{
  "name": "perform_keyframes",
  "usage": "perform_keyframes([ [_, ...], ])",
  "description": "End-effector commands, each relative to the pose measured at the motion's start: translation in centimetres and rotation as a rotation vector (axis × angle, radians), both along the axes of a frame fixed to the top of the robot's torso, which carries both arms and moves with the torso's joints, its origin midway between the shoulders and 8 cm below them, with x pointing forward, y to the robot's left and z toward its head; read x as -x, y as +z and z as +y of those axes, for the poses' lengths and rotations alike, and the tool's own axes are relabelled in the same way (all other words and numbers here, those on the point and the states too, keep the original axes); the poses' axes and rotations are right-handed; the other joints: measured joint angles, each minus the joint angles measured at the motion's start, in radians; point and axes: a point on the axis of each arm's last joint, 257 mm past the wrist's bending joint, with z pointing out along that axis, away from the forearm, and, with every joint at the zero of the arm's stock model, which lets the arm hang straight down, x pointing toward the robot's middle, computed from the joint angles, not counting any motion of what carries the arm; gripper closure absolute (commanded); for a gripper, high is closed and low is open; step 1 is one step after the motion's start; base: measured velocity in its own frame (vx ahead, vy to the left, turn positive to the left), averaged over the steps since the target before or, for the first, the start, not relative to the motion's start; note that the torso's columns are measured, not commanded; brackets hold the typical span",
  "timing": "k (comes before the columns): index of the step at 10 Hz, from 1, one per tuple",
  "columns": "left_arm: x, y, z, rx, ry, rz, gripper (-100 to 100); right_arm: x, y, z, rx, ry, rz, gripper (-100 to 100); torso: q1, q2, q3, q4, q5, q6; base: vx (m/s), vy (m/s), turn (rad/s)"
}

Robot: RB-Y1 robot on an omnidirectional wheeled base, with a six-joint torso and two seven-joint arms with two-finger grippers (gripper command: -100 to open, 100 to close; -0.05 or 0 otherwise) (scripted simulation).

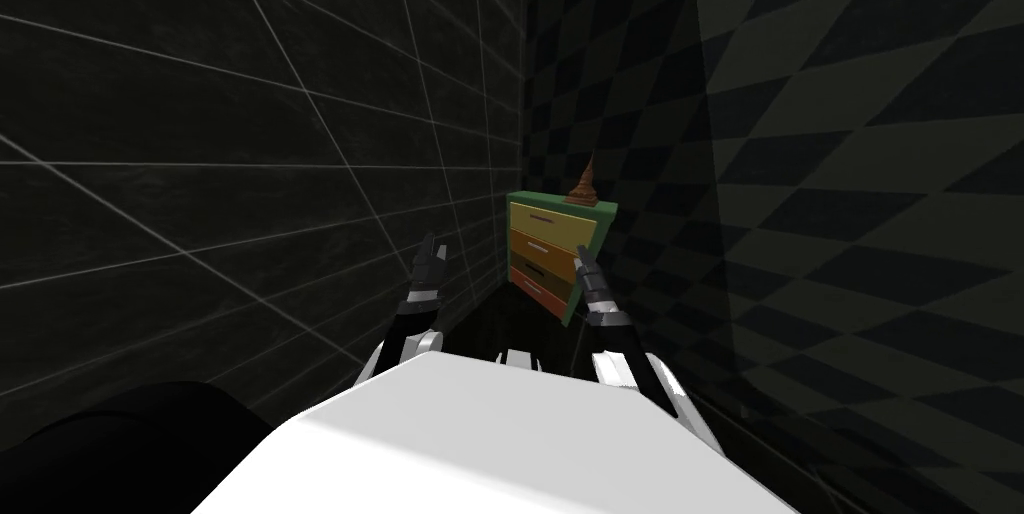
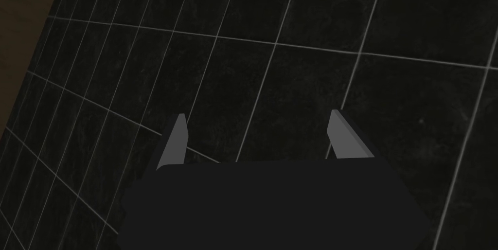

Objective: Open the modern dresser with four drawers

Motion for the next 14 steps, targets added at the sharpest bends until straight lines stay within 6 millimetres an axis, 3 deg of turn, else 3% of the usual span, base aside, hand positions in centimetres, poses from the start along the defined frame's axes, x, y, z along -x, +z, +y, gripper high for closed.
perform_keyframes([
  [1, 0.0, 0.0, 0.0, 0.000, 0.000, 0.000, 0, -2.3, -4.0, 2.1, 0.108, 0.011, 0.096, -100, 0.000, 0.000, 0.000, 0.000, 0.000, 0.000, 0.115, 0.060, 0.065],
  [2, 0.0, 0.0, 0.0, 0.000, 0.000, 0.000, 0, -2.6, -5.1, 2.0, 0.112, 0.005, 0.125, -100, 0.003, -0.002, -0.001, -0.001, 0.001, 0.000, 0.095, 0.034, 0.039],
  [3, 0.0, 0.0, 0.0, 0.000, 0.000, 0.000, 0, -3.5, -7.3, 3.0, 0.168, 0.009, 0.174, -100, 0.002, -0.001, -0.001, 0.000, 0.000, 0.000, 0.102, 0.023, 0.048],
  [6, 0.0, 0.0, 0.0, 0.000, 0.000, 0.000, 0, -4.9, -10.7, 5.1, 0.287, 0.015, 0.248, -100, 0.003, -0.003, -0.002, -0.001, 0.001, 0.000, 0.137, 0.063, 0.050],
  [14, 0.0, 0.0, 0.0, 0.000, 0.000, 0.000, 0, -7.0, -21.4, 7.3, 0.595, 0.005, 0.460, -100, 0.002, -0.002, -0.001, -0.001, 0.000, 0.000, 0.085, 0.043, 0.039],
])
